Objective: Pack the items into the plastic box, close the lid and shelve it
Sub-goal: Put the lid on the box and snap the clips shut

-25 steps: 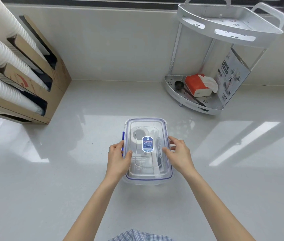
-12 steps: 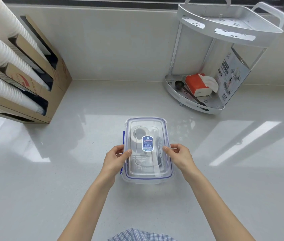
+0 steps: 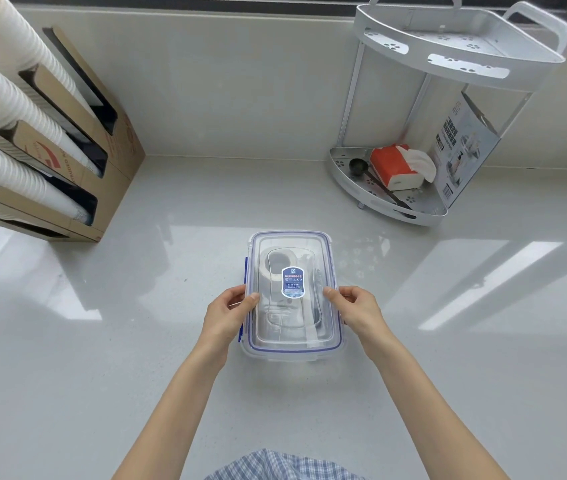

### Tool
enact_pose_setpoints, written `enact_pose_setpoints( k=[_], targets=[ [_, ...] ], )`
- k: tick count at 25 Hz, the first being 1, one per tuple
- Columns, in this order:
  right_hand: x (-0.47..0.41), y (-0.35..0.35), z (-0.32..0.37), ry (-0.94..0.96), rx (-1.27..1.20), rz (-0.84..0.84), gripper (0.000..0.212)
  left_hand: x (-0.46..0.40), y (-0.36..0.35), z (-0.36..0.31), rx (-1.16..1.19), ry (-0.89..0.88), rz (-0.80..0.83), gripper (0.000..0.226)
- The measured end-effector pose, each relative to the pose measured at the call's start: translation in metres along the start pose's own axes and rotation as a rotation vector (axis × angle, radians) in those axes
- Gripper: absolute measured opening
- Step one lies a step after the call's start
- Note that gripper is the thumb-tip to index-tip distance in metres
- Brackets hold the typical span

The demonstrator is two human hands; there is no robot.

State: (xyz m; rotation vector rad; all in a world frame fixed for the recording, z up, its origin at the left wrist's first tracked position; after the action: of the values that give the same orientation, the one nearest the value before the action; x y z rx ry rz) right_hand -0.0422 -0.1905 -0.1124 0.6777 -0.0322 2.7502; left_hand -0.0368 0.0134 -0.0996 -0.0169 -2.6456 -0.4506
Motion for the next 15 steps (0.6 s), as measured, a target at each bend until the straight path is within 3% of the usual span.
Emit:
enact_pose_setpoints(
  k=[7,15],
  targets=[
    [0.010,-0.005,0.012,0.224,0.323,-0.071,0.033,0.003,-0.007,-0.006,-0.377,-0.123,-0.165,0.037],
    [0.014,-0.005,0.016,0.270,0.437,-0.070,0.038,0.002,-0.004,-0.007,-0.481,-0.157,-0.150,0.031]
  ],
)
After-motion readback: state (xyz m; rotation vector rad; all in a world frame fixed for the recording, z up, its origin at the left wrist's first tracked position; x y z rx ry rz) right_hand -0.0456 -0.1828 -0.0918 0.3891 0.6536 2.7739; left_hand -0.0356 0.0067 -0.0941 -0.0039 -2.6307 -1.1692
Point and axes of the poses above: each hand's wrist, its own x-axis away from the middle knuckle, its own y-axis out of the back of the hand, z = x × y, the point moved 1 cm from there along -x, towards the middle knuckle, and after that the axes turned 14 degrees about -x, right-handed, at the moved point
